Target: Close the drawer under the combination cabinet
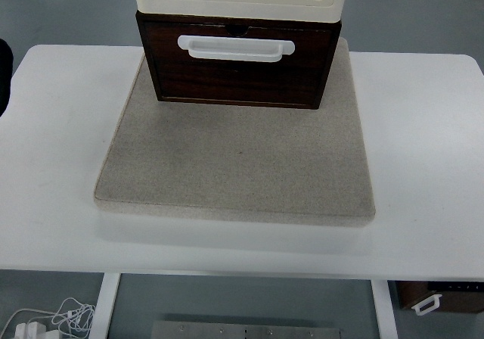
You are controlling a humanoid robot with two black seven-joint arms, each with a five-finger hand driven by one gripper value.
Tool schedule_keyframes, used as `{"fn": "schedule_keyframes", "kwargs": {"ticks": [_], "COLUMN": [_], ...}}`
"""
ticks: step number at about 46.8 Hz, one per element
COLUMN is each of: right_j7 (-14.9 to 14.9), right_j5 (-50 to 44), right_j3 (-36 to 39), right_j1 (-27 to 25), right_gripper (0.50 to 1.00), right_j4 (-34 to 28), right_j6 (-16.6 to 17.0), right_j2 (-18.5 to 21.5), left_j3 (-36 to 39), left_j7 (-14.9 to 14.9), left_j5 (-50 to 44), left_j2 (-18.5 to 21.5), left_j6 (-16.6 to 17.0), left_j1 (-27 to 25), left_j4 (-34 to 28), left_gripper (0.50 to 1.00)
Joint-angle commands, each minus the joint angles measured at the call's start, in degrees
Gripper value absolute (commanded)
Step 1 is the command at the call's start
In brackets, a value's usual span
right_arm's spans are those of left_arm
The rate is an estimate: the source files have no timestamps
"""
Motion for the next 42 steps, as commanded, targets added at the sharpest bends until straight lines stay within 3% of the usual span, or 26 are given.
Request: {"fn": "schedule_keyframes", "kwargs": {"ticks": [1, 11, 22, 31, 42], "right_j7": [0.0, 0.0, 0.0, 0.0, 0.0], "right_j5": [0.0, 0.0, 0.0, 0.0, 0.0], "right_j3": [0.0, 0.0, 0.0, 0.0, 0.0], "right_j1": [0.0, 0.0, 0.0, 0.0, 0.0], "right_gripper": [0.952, 0.952, 0.952, 0.952, 0.952], "right_j4": [0.0, 0.0, 0.0, 0.0, 0.0], "right_j6": [0.0, 0.0, 0.0, 0.0, 0.0], "right_j2": [0.0, 0.0, 0.0, 0.0, 0.0], "left_j3": [-3.4, -4.1, -3.1, -3.1, -3.1], "left_j7": [-0.3, -13.4, -23.0, -25.8, -26.8], "left_j5": [0.2, 0.1, 0.3, 0.3, 0.0], "left_j2": [0.0, 2.9, 8.0, 10.7, 13.7], "left_j6": [0.0, 0.0, 11.7, 21.3, 27.3], "left_j1": [-2.1, -6.8, -6.2, -4.3, -1.9], "left_j4": [1.7, 9.8, 14.3, 16.9, 23.1], "left_gripper": [1.0, 1.0, 1.0, 1.0, 1.0]}}
